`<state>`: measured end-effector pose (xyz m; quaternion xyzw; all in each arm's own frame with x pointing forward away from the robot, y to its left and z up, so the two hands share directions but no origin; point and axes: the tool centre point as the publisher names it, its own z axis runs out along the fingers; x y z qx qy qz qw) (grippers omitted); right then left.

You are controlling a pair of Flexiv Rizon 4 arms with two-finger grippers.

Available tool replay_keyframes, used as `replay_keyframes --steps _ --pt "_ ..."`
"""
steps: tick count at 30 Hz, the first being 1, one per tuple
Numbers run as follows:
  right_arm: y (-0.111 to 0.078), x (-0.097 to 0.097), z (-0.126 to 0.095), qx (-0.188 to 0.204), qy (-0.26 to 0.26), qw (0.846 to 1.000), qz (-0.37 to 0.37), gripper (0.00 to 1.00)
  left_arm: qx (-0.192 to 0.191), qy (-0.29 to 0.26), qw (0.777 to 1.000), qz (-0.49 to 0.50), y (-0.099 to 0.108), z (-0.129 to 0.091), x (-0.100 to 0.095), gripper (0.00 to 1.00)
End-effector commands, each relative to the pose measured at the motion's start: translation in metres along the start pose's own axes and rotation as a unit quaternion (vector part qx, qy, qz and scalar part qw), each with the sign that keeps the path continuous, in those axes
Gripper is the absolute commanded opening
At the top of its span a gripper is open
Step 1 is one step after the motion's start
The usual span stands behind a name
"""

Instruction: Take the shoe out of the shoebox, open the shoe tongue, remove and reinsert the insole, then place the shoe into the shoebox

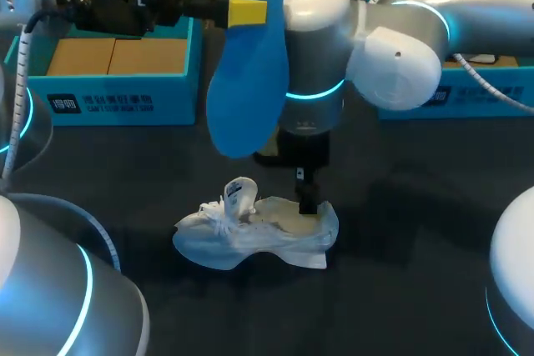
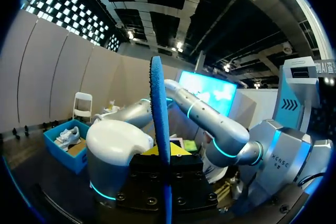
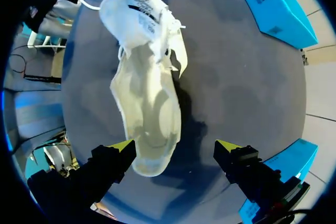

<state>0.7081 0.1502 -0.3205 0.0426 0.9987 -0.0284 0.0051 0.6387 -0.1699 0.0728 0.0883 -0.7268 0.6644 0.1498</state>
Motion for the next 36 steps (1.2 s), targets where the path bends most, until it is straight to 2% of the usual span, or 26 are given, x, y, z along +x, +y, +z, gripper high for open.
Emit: replay_keyframes --steps 1,9,22,24,26,27,28,29,36 --pt "0.011 -0.008 0.012 -0.001 0.004 1.0 -0.001 1.0 0.0 0.0 1.0 0.0 0.001 0.0 0.0 0.0" --pt "0.023 -0.013 0.026 -0.01 0.011 1.0 0.004 1.0 0.0 0.0 1.0 0.0 0.001 0.0 0.0 0.0" --pt "0.031 -0.014 0.059 -0.035 0.032 0.999 -0.002 1.0 0.0 0.0 1.0 0.0 0.001 0.0 0.0 0.0" --pt "0.03 -0.015 0.062 -0.036 0.035 0.999 0.0 0.6 0.0 0.0 1.0 0.0 0.001 0.0 0.0 0.0" --pt "0.03 -0.015 0.064 -0.038 0.038 0.999 0.002 0.42 0.0 0.0 1.0 0.0 0.001 0.0 0.0 0.0" --pt "0.03 -0.015 0.065 -0.038 0.039 0.999 0.002 0.4 0.0 0.0 1.0 0.0 0.001 0.0 0.0 0.0" --pt "0.03 -0.015 0.067 -0.038 0.041 0.998 0.002 0.24 0.0 0.0 1.0 0.0 0.001 0.0 0.0 0.0" --pt "0.03 -0.015 0.067 -0.038 0.042 0.998 0.003 0.0 0.0 0.0 1.0 0.0 0.001 0.0 0.0 0.0" --pt "0.031 -0.01 0.061 -0.031 0.038 0.999 0.003 0.0 0.0 0.0 1.0 0.0 0.001 0.0 0.0 0.0"
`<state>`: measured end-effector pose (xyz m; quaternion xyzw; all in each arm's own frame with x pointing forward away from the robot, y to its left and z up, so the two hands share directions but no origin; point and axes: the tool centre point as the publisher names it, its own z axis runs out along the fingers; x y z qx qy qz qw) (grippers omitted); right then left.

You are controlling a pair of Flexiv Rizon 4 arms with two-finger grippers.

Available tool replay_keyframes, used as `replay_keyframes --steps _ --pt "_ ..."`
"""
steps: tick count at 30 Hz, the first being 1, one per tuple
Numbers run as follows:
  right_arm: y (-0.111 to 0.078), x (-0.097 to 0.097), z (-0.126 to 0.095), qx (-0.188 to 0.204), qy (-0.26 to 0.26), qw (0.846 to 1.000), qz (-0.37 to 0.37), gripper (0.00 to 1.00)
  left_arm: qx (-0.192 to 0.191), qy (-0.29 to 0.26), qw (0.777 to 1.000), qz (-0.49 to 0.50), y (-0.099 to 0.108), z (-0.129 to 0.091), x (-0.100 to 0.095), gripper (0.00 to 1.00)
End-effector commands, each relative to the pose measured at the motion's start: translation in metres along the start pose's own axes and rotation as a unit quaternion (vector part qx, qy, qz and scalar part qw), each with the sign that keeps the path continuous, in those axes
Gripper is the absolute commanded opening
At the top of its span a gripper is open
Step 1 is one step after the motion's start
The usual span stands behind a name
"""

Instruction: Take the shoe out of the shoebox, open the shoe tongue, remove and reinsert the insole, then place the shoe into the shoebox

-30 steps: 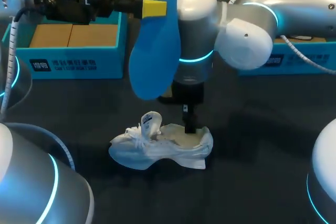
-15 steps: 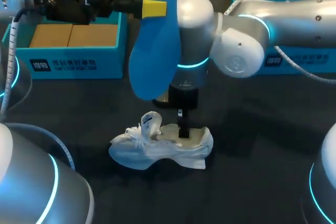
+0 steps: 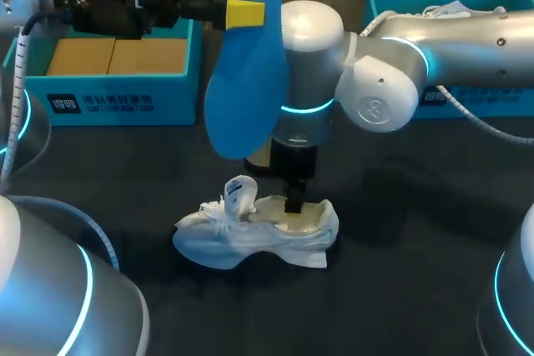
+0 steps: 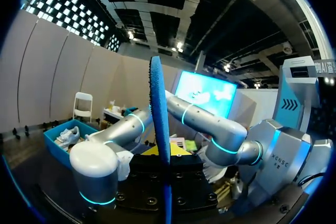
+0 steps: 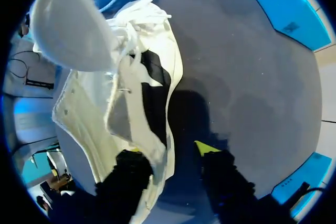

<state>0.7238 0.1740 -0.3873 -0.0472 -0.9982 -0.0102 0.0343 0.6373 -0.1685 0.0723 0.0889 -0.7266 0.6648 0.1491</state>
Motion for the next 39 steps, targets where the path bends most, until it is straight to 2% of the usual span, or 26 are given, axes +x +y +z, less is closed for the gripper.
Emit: replay_keyframes --steps 1,6,10,13,18,19,20,21,22,35,39 --pt "0.003 0.004 -0.005 0.007 -0.004 1.0 0.0 0.0 0.0 0.001 1.0 0.0 0.0 0.001 -0.001 0.0" --pt "0.002 0.008 -0.008 0.012 -0.001 1.0 0.006 0.0 0.0 0.001 1.0 0.0 0.0 0.001 -0.001 0.0" --pt "0.0 0.013 -0.018 0.011 0.003 1.0 0.027 0.0 0.0 0.001 1.0 0.0 0.0 0.001 -0.001 0.0" --pt "-0.003 0.018 -0.028 0.003 0.001 0.999 0.046 0.0 0.0 0.001 1.0 0.0 0.0 0.001 -0.001 0.0" --pt "-0.005 0.024 -0.043 -0.033 0.005 0.996 0.087 0.0 0.0 0.001 1.0 0.0 0.0 0.001 -0.001 0.0" --pt "-0.006 0.027 -0.046 -0.014 0.002 0.993 0.113 0.0 0.0 0.001 1.0 0.0 0.0 0.001 -0.001 0.0" --pt "-0.006 0.03 -0.049 0.039 0.002 0.99 0.139 0.0 0.0 0.001 1.0 0.0 0.0 0.001 -0.001 0.0" --pt "-0.006 0.033 -0.052 0.056 -0.001 0.988 0.143 0.0 0.0 0.001 1.0 0.0 0.0 0.001 -0.001 0.0" --pt "-0.009 0.042 -0.059 0.097 -0.016 0.987 0.127 0.0 0.0 0.001 1.0 0.0 0.0 0.001 -0.001 0.0" --pt "-0.009 0.042 -0.059 0.097 -0.016 0.987 0.127 0.0 0.0 0.001 1.0 0.0 0.0 0.001 -0.001 0.0" --pt "-0.013 0.043 -0.062 0.057 0.001 0.984 0.168 0.0 0.0 0.001 1.0 0.0 0.0 0.001 -0.001 0.0"
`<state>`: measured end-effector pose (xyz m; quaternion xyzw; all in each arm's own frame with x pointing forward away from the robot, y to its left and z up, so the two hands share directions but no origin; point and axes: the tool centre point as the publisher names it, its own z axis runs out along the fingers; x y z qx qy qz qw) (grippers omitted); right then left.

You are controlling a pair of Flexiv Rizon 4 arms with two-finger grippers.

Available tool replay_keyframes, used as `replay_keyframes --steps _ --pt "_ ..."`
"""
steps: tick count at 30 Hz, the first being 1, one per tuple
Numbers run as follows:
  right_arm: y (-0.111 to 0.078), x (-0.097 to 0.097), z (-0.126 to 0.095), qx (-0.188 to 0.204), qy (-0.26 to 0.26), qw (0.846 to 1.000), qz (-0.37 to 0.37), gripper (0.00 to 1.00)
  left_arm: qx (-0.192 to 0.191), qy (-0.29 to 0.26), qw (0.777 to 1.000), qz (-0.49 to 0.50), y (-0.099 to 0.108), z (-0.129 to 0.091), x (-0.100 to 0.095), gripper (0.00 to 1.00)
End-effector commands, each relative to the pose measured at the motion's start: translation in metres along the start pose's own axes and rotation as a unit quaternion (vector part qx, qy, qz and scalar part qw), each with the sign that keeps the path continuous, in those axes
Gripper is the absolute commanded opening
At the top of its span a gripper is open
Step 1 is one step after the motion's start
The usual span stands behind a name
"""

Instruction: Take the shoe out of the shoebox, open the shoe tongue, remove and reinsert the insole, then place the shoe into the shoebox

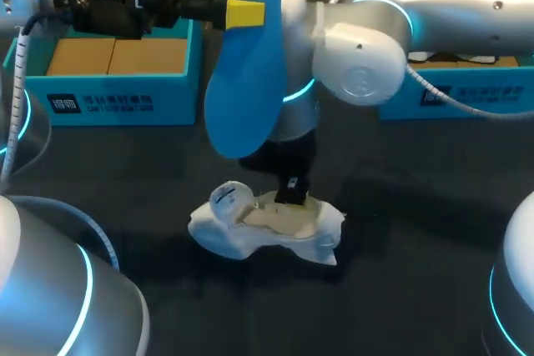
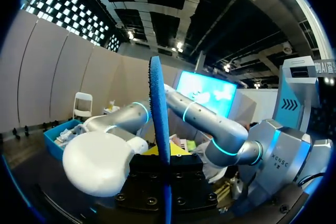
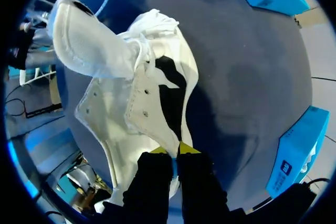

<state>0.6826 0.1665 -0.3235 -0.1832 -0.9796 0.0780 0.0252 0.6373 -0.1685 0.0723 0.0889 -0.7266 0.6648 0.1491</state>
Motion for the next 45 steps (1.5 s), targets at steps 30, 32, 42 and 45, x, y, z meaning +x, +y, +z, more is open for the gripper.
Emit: replay_keyframes --steps 30,32,42,45 --pt "-0.021 0.013 -0.002 -0.197 0.127 0.911 0.338 0.0 0.0 0.001 1.0 0.0 0.0 0.001 -0.001 0.0" --pt "-0.023 0.014 0.0 -0.214 0.154 0.889 0.374 0.0 0.0 0.001 1.0 0.0 0.0 0.001 -0.001 0.0" --pt "-0.014 0.024 0.0 -0.219 0.154 0.854 0.446 0.0 0.0 0.001 1.0 0.0 0.0 0.001 -0.001 0.0" --pt "-0.011 0.025 0.002 -0.224 0.158 0.846 0.457 0.0 0.0 0.001 1.0 0.0 0.0 0.001 -0.001 0.0"
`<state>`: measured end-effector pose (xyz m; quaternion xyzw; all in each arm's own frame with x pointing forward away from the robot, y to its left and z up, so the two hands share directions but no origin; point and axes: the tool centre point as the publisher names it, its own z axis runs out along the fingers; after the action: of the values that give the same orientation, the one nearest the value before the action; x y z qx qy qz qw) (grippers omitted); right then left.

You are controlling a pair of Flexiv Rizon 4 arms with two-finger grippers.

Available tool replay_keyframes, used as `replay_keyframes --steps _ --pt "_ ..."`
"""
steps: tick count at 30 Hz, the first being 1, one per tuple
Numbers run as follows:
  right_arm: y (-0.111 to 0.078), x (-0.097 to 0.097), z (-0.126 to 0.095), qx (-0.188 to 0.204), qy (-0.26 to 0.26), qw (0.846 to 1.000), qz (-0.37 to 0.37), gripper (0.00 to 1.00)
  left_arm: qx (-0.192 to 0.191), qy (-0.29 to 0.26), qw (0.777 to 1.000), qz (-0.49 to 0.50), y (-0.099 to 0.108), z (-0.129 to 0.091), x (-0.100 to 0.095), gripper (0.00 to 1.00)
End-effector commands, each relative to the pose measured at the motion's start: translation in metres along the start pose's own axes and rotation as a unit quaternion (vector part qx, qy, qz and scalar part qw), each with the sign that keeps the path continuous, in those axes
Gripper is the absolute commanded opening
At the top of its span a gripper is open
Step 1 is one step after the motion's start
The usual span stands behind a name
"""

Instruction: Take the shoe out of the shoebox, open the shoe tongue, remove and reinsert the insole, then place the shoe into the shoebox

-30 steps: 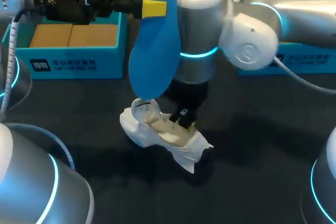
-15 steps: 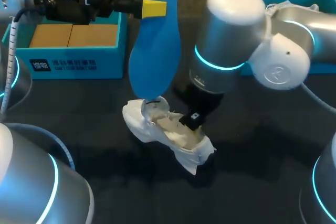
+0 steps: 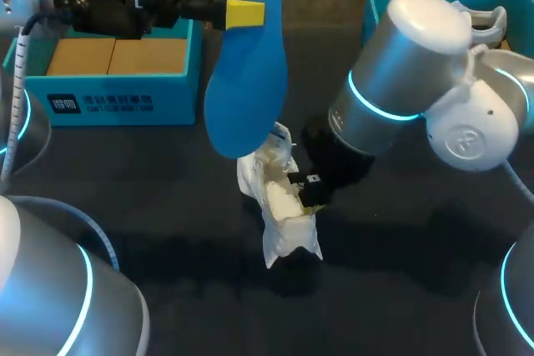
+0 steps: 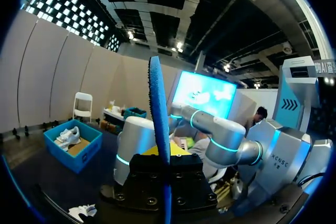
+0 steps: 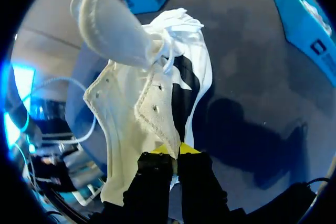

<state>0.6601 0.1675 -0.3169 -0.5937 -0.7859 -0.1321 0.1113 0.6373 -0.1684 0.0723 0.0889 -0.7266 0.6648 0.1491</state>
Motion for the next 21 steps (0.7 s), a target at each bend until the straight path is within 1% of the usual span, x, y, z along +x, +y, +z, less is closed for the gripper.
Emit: replay_keyframes --steps 1,3,6,11,17,21 --pt "-0.005 -0.002 0.006 -0.044 0.013 0.998 0.032 0.0 0.0 0.001 1.0 0.0 0.0 0.001 -0.001 0.0" --pt "-0.005 -0.001 0.008 -0.044 0.002 0.998 0.051 0.0 0.0 0.001 1.0 0.0 0.0 0.001 -0.001 0.0" --pt "-0.006 0.0 0.012 -0.052 0.005 0.997 0.062 0.0 0.0 0.001 1.0 0.0 0.0 0.001 -0.001 0.0" --pt "-0.004 0.0 0.021 -0.05 0.013 0.997 0.062 0.0 0.0 0.001 1.0 0.0 0.0 0.001 -0.001 0.0" --pt "-0.003 0.003 0.024 -0.05 0.014 0.997 0.061 0.0 0.0 0.001 1.0 0.0 0.0 0.001 -0.001 0.0" --pt "-0.002 0.001 0.031 -0.05 0.016 0.997 0.058 0.0 0.0 0.001 1.0 0.0 0.0 0.001 -0.001 0.0"
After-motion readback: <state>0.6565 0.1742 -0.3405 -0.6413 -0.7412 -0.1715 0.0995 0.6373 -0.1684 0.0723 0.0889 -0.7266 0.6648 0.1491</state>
